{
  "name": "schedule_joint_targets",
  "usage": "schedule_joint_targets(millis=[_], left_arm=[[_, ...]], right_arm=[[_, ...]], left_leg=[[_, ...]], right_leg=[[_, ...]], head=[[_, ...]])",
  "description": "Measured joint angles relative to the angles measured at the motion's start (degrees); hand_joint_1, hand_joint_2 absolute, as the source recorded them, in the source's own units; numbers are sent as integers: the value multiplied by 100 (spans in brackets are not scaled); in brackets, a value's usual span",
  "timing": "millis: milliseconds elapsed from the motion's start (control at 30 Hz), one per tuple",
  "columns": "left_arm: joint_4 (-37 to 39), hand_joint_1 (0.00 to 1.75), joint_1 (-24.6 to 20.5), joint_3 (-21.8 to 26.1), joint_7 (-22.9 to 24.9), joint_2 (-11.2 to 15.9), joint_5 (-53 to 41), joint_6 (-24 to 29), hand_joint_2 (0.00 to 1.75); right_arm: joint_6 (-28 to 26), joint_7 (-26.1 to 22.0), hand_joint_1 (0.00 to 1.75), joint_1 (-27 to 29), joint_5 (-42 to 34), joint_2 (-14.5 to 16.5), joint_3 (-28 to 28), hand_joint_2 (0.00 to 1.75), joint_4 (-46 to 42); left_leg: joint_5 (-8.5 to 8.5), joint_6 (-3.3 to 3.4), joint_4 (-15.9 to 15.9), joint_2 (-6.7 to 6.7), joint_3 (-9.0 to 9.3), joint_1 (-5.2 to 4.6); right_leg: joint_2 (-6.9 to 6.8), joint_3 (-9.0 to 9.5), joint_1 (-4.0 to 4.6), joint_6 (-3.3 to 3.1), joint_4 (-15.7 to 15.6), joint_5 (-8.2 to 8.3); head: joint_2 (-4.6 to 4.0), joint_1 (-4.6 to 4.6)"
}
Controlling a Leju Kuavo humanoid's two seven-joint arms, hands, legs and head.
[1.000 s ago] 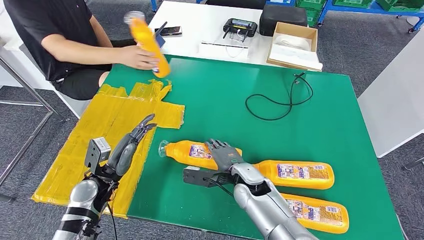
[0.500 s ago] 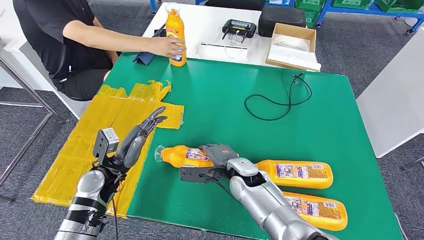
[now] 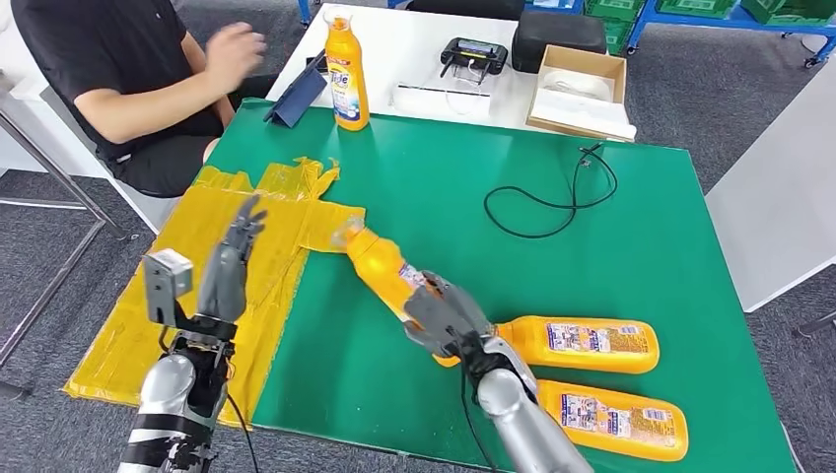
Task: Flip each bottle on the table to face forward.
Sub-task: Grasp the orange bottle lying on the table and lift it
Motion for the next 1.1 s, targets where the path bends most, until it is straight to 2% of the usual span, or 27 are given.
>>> schedule_joint_targets(millis=[67,200,400,600,867,1100], left_arm=[[-165,0,17,90,55,-96,73,152,0],[-353,0,54,171,74,-211,135,213,175],[-523,0,159,188,228,-330,510,183,175],[-537,0,327,-22,731,-341,1418,-368,175],[-607,0,682,-668,1414,-251,2686,-1079,175],[-638,0,943,-1351,1532,-21,3333,-1324,175]], right_arm=[[-29,-62,175,240,-179,10,-177,175,-546],[-40,-143,175,494,-303,10,-358,175,-1209],[-224,-571,175,909,-482,10,-405,175,-2154],[-409,-839,175,1202,-306,-45,-134,175,-2799],[231,-765,175,1216,-217,-258,539,175,-2906],[712,-567,175,921,-354,-434,1233,175,-2689]], left_leg=[[1,1,0,-1,-8,0],[1,1,0,1,-9,0],[0,1,0,1,-19,0],[-1,0,-1,2,-19,0],[-1,0,-1,2,-20,0],[-1,0,-1,1,-21,0]], right_leg=[[-1,-7,0,0,0,0],[0,-10,0,0,1,0],[-1,-18,0,0,0,0],[0,-20,0,0,0,-1],[0,-18,0,0,0,-1],[-1,-19,0,0,0,-1]], head=[[0,-1],[0,1],[0,0],[0,0],[0,0],[0,0]])
